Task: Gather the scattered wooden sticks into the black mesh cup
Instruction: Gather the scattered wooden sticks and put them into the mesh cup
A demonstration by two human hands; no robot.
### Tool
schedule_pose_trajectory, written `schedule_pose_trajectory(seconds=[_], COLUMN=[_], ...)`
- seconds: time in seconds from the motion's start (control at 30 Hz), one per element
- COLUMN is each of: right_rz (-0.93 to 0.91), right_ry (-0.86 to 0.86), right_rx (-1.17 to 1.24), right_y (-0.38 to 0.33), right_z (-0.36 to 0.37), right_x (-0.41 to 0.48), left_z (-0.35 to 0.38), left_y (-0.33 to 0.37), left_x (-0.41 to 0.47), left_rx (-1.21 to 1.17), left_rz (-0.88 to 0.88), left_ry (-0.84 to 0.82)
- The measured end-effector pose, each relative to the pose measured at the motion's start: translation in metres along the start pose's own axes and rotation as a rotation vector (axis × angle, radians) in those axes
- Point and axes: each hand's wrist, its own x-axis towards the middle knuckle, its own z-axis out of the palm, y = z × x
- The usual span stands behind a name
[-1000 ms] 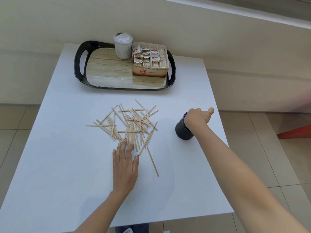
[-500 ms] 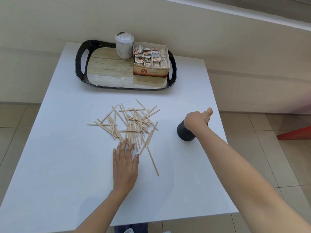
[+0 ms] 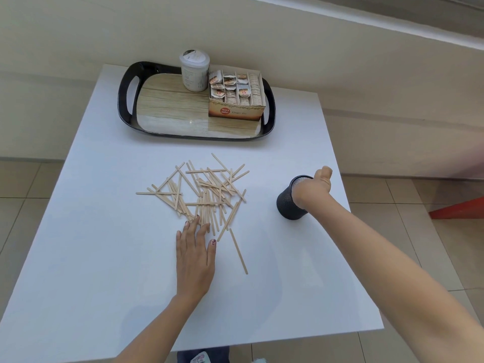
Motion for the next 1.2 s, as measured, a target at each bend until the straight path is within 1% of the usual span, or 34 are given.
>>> schedule_pose_trajectory(seconds=[0.03,0.07,0.13,0.23,0.43,0.57,0.73,0.8,0.93,1.1,1.2], right_rz=[-0.034,-0.032,-0.073,-0.071,-0.073,-0.072,-0.049,-0.042,-0.042,-0.043,-0.066], right_ry=[0.008,-0.040,-0.033,0.029,0.036,0.075,0.217,0.249,0.258,0.173,0.174], right_rx=[-0.143,-0.238,-0.291,-0.210,-0.021,0.010,0.077,0.101,0.088,-0.038,-0.073], right_y=[0.000,0.000,-0.001,-0.001,0.009,0.008,0.006,0.006,0.006,0.005,0.007], right_z=[0.004,0.007,0.012,0.014,0.019,0.020,0.029,0.028,0.027,0.025,0.025], right_x=[0.005,0.006,0.009,0.014,0.020,0.020,0.025,0.027,0.029,0.028,0.027], left_z=[0.000,0.000,0.000,0.000,0.000,-0.001,0.000,0.000,0.000,0.000,-0.001], left_y=[0.000,0.000,0.000,-0.001,-0.001,-0.002,-0.001,-0.001,-0.001,-0.001,0.000], left_x=[0.000,0.000,-0.001,-0.001,-0.001,-0.001,-0.001,-0.001,-0.002,-0.001,-0.001], left_rx=[-0.003,-0.007,-0.011,-0.002,-0.019,-0.019,-0.013,-0.016,-0.022,-0.024,-0.031], left_rz=[-0.001,-0.001,-0.002,0.000,0.004,0.009,0.000,-0.003,-0.001,-0.001,-0.002], left_ry=[0.001,0.002,0.004,0.010,0.017,0.028,0.028,0.025,0.028,0.027,0.033])
